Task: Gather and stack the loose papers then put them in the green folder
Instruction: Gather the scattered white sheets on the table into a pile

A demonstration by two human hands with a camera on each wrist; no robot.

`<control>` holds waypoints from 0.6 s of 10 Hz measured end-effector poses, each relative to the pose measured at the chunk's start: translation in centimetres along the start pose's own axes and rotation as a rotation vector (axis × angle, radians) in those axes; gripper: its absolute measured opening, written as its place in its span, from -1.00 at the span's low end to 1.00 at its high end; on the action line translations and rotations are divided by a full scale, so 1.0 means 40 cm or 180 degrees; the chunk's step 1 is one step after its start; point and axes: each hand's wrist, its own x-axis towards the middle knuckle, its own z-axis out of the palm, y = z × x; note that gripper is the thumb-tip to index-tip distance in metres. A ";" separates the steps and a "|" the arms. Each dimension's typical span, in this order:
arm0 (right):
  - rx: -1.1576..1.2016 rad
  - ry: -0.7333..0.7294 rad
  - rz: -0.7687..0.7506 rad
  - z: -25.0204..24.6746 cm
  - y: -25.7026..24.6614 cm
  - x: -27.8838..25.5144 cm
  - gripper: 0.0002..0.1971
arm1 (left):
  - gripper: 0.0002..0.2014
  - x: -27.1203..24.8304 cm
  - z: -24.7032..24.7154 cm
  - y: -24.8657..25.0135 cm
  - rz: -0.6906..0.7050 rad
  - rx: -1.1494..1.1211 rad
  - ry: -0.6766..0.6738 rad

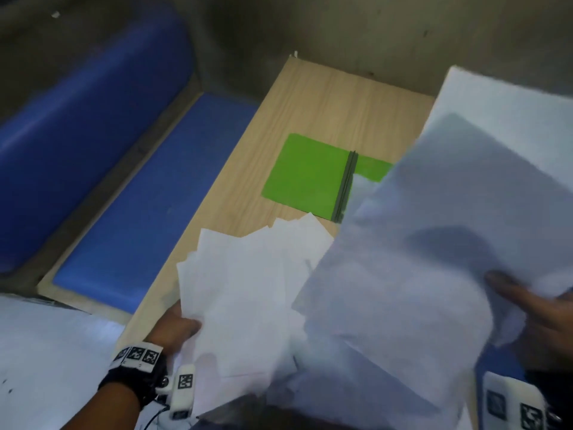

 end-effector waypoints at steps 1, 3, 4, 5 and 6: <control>0.0506 -0.0120 0.0217 -0.041 0.031 0.033 -0.41 | -0.33 -0.028 0.051 -0.014 -0.0100 -0.0286 -0.0224; 0.1328 -0.1128 0.0771 0.223 0.188 -0.077 -0.46 | -0.76 -0.137 0.158 0.055 -0.0427 -0.0689 -0.0557; 0.0321 -0.0306 0.0990 0.210 0.348 -0.100 -0.34 | -0.66 -0.076 0.198 -0.019 -0.0564 -0.0933 -0.0678; -0.0863 0.0780 0.0805 0.199 0.462 -0.139 -0.75 | -0.65 -0.055 0.219 -0.048 -0.0731 -0.1261 -0.0585; -0.1278 0.1174 0.1241 0.168 0.543 -0.153 -0.46 | -0.74 -0.067 0.223 -0.043 -0.0595 -0.1549 -0.0751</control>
